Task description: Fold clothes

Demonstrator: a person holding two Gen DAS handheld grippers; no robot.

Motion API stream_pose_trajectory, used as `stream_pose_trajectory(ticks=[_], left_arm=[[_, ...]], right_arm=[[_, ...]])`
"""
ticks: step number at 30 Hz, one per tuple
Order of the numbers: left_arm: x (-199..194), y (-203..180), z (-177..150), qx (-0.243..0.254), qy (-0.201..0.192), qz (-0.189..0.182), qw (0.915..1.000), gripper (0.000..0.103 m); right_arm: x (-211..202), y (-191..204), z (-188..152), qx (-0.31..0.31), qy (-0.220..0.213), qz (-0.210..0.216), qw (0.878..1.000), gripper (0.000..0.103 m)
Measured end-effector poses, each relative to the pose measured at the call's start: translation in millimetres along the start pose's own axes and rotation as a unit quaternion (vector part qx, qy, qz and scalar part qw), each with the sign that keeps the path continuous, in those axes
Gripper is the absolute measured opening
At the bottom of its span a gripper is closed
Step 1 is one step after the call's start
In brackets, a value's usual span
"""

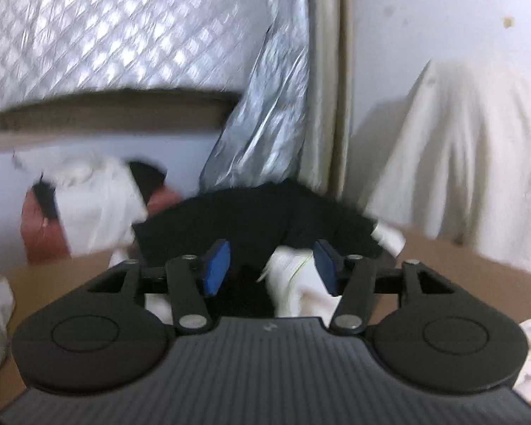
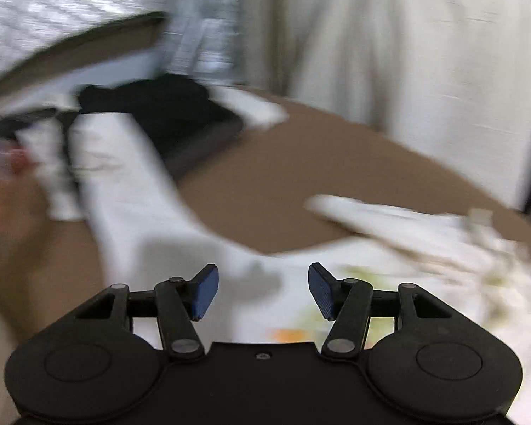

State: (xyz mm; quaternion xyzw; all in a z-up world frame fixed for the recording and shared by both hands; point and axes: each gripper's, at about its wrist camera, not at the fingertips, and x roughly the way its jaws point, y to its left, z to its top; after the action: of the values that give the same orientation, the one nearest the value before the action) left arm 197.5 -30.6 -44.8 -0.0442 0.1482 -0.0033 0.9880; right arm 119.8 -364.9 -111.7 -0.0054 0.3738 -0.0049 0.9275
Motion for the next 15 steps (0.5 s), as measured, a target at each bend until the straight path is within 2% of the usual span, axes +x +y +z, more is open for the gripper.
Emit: stream_pose_trajectory(ticks=[2, 4, 6, 7, 8, 9, 11, 13, 15], left_arm=[[4.1, -12.1, -5.2, 0.002, 0.035, -0.054, 0.9979, 0.062], [8.6, -24.4, -10.9, 0.005, 0.072, -0.108, 0.9915, 0.062], [19.5, -41.6, -25.6, 0.003, 0.132, -0.154, 0.9792, 0.062], [26.3, -54.3, -33.6, 0.008, 0.167, -0.179, 0.9695, 0.062], [30.1, -67.6, -39.5, 0.018, 0.192, -0.201, 0.9604, 0.062], [33.8, -80.7, -45.2, 0.029, 0.216, -0.222, 0.9504, 0.062], [36.8, -101.3, -45.8, 0.028, 0.236, -0.251, 0.9383, 0.062], [39.7, -120.6, -41.9, 0.014, 0.253, -0.279, 0.9261, 0.062], [49.7, -144.2, -38.2, -0.001, 0.279, -0.301, 0.9118, 0.063]], right_arm=[[-4.8, -49.9, -5.7, 0.026, 0.014, -0.057, 0.998, 0.062], [-15.1, -95.8, -11.3, 0.066, 0.018, -0.095, 0.993, 0.062], [-27.3, -140.7, -17.6, 0.108, 0.016, -0.129, 0.986, 0.062], [-31.7, -154.5, -19.9, 0.123, 0.012, -0.138, 0.983, 0.062], [-37.5, -170.0, -22.7, 0.142, 0.004, -0.142, 0.98, 0.062], [-42.9, -190.5, -26.6, 0.178, -0.007, -0.12, 0.977, 0.062], [-53.5, -231.0, -34.4, 0.248, -0.031, -0.078, 0.965, 0.062], [-57.5, -262.0, -40.2, 0.298, -0.053, -0.058, 0.951, 0.062], [-55.9, -282.2, -40.5, 0.295, -0.052, -0.06, 0.952, 0.062]])
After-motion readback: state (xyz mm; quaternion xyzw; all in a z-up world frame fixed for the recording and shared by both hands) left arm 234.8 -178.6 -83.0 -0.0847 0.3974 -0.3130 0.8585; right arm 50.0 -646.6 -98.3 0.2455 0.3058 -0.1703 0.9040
